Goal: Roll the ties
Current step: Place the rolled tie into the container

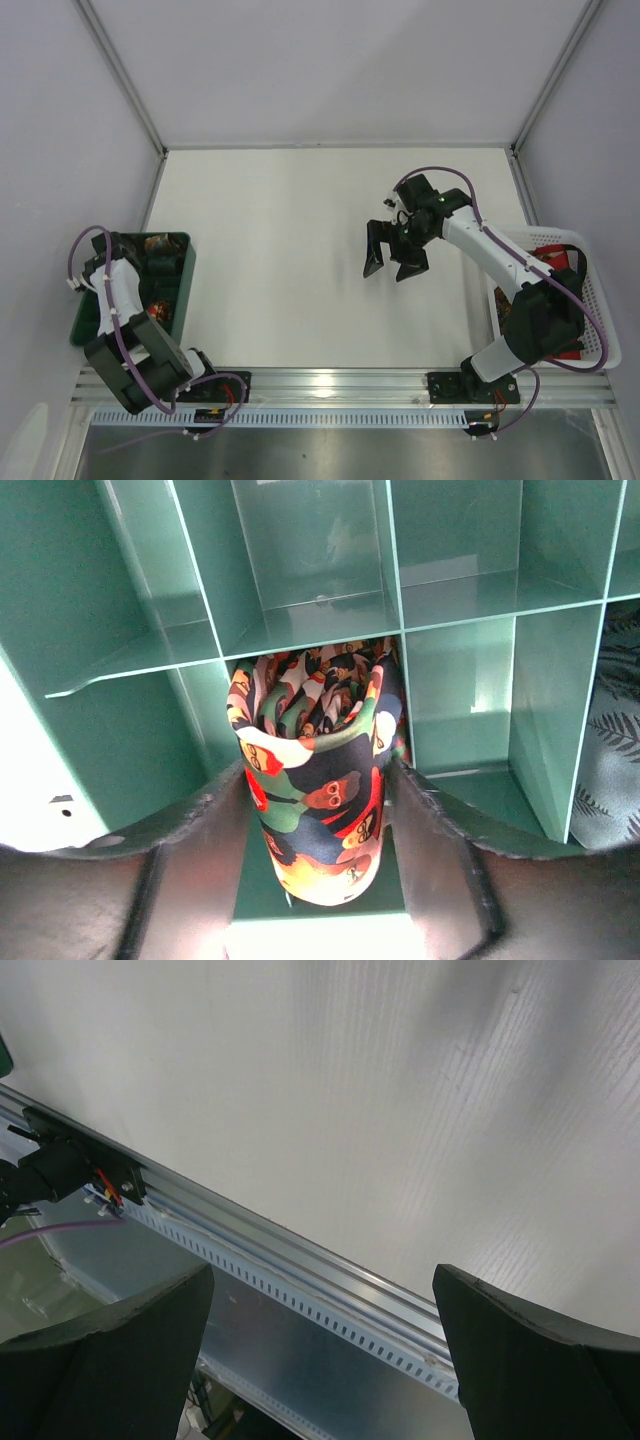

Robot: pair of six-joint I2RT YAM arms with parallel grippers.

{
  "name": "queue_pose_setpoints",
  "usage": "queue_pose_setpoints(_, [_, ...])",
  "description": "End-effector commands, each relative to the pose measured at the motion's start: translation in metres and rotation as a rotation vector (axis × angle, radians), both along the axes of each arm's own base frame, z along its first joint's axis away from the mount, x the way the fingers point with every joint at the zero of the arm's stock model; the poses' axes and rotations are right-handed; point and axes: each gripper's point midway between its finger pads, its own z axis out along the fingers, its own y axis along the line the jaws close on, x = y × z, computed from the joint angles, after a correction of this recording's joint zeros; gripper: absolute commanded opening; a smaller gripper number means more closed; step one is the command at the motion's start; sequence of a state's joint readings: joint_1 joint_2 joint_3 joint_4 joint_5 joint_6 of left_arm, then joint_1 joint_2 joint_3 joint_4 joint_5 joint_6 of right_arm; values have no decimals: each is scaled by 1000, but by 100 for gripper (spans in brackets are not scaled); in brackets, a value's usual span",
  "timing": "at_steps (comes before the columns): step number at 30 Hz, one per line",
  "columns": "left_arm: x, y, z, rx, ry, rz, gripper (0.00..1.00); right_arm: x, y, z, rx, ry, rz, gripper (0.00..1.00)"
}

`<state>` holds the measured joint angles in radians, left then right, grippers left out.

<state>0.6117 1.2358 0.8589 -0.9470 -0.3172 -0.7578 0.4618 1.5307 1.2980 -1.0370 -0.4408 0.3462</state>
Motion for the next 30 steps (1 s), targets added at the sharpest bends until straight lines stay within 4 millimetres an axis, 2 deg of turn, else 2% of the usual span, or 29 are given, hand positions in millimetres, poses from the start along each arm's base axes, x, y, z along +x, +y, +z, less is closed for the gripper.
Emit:
queue_pose_setpoints(1, [7,6,15,39,-42,-17,67,2,1,4,3,-12,2,100])
queue_pose_setpoints(9, [15,-4,26,9,-117,-35,88,-1,-1,-1,-24,25,-2,100])
queue_pose_setpoints(12, [17,-5,34,19,-144,-49,92,1,0,0,-26,27,-9,100])
queue_pose_setpoints(13, [19,-5,39,27,-158,-58,96,2,0,-1,-31,28,-9,100])
queue_pose_setpoints(16, [20,-5,50,49,-181,-75,100,5,-1,-4,-49,30,-21,100])
queue_pose_setpoints(19, [29,-15,58,42,-221,-99,100,11,-1,-2,-54,11,-41,100])
queue_pose_setpoints(22, [61,-39,73,24,-291,-207,100,19,0,4,-44,-40,-73,100])
queue_pose_setpoints(23, [74,-59,78,14,-307,-288,100,20,-1,6,-41,-55,-84,100])
queue_pose_setpoints(24, [88,-69,95,20,-353,-313,100,27,0,9,-28,-93,-110,100])
queue_pose_setpoints(25, [97,-78,99,21,-350,-343,100,30,1,11,-19,-116,-120,100])
queue_pose_setpoints(26, [109,-104,108,11,-374,-432,100,33,1,13,-12,-140,-134,100])
queue_pose_setpoints(27, [122,-117,128,18,-423,-467,100,38,2,19,17,-199,-160,100])
queue_pose_setpoints(28, [127,-130,130,12,-409,-505,100,39,3,21,34,-232,-161,100])
queue_pose_setpoints(29, [132,-161,137,7,-422,-604,100,51,9,31,84,-321,-166,100])
queue_pose_setpoints(30, [138,-177,152,3,-465,-648,100,46,3,28,85,-364,-182,100])
